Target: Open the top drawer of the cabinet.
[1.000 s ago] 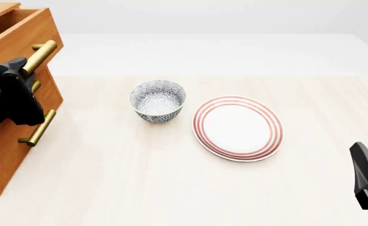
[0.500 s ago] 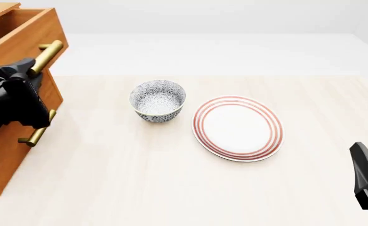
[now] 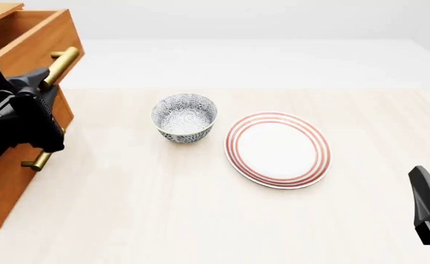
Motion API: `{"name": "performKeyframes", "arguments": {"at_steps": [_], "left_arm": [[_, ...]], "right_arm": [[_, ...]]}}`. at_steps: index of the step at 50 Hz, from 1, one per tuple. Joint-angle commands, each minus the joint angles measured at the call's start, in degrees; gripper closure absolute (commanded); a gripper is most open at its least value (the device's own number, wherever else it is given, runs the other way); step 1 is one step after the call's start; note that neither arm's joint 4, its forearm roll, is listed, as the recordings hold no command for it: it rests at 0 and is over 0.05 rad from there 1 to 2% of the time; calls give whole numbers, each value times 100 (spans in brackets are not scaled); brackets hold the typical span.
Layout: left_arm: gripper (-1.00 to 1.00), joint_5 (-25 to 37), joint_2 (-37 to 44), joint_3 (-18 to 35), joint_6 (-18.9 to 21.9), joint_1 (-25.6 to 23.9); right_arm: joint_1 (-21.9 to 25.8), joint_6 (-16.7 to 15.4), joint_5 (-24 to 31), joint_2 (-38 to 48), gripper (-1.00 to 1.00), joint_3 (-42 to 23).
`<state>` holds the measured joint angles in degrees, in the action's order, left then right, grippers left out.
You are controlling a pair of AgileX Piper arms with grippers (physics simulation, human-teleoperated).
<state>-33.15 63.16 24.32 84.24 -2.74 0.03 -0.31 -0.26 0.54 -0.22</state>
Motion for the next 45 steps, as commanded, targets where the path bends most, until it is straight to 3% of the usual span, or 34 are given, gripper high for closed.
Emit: {"name": "performKeyframes", "arguments": {"at_steps": [1,2,3,35,45], "left_arm": [[100,24,-319,-305,54,-376],[100,16,-326,-316,56,-390],[-100,22,-326,-326,55,-406],[-100,353,-1139,-572,203,-742],[-100,1437,-1387,63,-590,-1001]], "right_arm": [[-1,11,5,-8,-100,3],[0,10,5,-8,-100,3],[-1,11,5,-8,-100,3],[-1,10,5,-8,-100,3],[-1,10,5,-7,-100,3]]}}
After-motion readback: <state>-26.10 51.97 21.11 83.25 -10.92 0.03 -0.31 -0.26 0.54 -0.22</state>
